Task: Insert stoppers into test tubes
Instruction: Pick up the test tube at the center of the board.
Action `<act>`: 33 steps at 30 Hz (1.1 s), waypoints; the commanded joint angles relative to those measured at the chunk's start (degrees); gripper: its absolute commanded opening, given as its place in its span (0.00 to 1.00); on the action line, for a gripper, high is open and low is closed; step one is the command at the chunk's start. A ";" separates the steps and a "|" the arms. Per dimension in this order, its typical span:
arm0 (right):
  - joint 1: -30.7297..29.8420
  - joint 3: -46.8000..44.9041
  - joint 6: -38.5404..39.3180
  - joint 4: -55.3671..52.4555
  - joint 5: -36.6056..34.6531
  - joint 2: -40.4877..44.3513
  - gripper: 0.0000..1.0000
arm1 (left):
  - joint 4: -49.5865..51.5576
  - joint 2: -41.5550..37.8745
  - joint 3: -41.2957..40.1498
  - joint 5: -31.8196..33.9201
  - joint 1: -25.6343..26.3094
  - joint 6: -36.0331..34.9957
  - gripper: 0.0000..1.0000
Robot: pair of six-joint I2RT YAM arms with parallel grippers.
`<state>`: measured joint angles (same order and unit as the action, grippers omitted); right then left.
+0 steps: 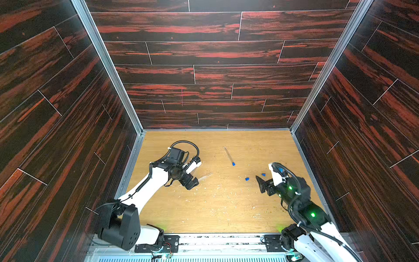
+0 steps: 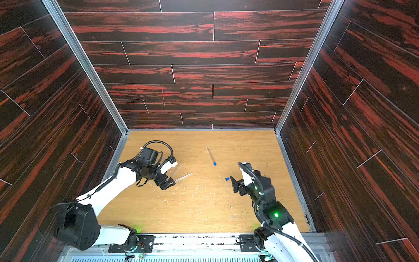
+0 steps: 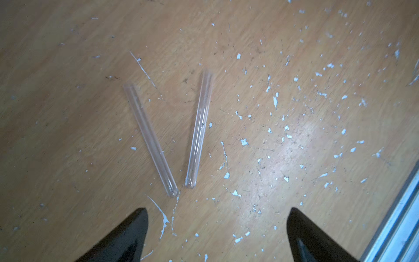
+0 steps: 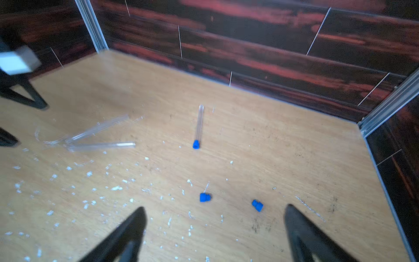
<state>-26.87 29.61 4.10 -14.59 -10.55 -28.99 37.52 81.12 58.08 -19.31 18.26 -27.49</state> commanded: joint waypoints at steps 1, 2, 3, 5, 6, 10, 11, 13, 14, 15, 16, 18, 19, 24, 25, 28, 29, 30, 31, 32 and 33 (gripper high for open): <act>0.25 -2.51 -0.78 -0.38 -1.24 3.59 0.99 | 2.96 3.82 2.82 3.07 1.76 -1.52 0.96; 0.24 -3.29 -1.74 -0.12 -2.36 5.02 0.99 | 3.38 4.75 3.43 2.87 2.03 -1.11 0.95; 0.24 -4.26 -2.45 0.38 -3.42 6.63 0.99 | 3.47 5.43 3.83 2.20 2.14 -0.87 0.95; 0.24 -5.87 -2.85 1.71 -3.95 9.78 0.98 | 2.55 6.01 4.09 2.16 2.34 -0.64 0.94; 0.24 -6.41 -2.72 2.36 -3.62 11.02 0.99 | 2.29 6.62 4.35 2.49 2.43 -0.72 0.94; 0.24 -7.69 -1.92 3.62 -3.38 11.99 0.99 | 3.30 11.02 7.35 4.81 3.30 -0.30 0.92; 0.24 -8.01 -1.73 4.05 -3.43 11.74 0.99 | 3.50 11.92 8.00 5.41 3.59 -0.33 0.92; 0.24 -8.42 -1.07 4.76 -2.78 11.26 0.99 | 3.54 13.77 9.15 6.09 4.25 -0.44 0.91; 0.24 -8.59 -0.82 4.90 -2.45 11.28 0.99 | 3.52 14.54 9.68 6.40 4.45 -0.42 0.91; 0.24 -8.77 -0.76 4.93 -2.30 11.42 0.99 | 3.85 15.62 10.50 6.69 4.71 -0.38 0.91; 0.24 -8.91 -0.61 5.03 -2.24 11.58 0.99 | 4.63 16.64 11.49 6.86 4.93 -0.37 0.90; 0.24 -9.02 -0.50 5.26 -2.32 11.44 0.99 | 6.41 18.70 13.83 7.74 5.48 -0.29 0.88; 0.24 -9.03 -0.35 5.21 -2.22 11.27 0.99 | 6.70 18.98 14.46 7.95 5.64 -0.33 0.86; 0.24 -9.48 -0.21 5.57 -1.83 11.82 0.99 | 8.67 23.86 17.64 8.94 6.76 -0.53 0.78; 0.24 -9.48 -0.23 5.64 -2.21 11.70 0.99 | 9.57 24.53 18.62 9.34 6.92 -0.62 0.76; 0.24 -9.47 -0.11 5.67 -1.84 11.41 0.99 | 9.79 25.83 19.34 9.69 7.31 -1.24 0.69; 0.24 -9.56 -0.08 5.64 -1.46 11.58 0.99 | 9.56 26.40 19.54 9.94 7.41 -1.33 0.68; 0.24 -9.56 -0.12 5.63 -1.54 11.80 0.99 | 9.78 27.06 19.89 10.28 7.48 -1.35 0.68; 0.24 -9.57 -0.21 5.70 -1.94 11.94 0.99 | 10.37 27.83 20.63 10.59 7.62 -1.30 0.66; 0.24 -9.57 -0.39 5.71 -2.47 11.83 0.99 | 10.88 28.68 21.28 10.78 7.63 -1.34 0.64; 0.24 -9.54 -0.43 5.71 -2.63 11.69 0.99 | 11.03 29.26 21.57 11.11 7.63 -1.34 0.64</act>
<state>-26.87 21.02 3.57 -9.80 -12.69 -17.72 45.36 109.12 77.78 -9.50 25.61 -27.24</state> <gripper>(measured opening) 0.987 0.641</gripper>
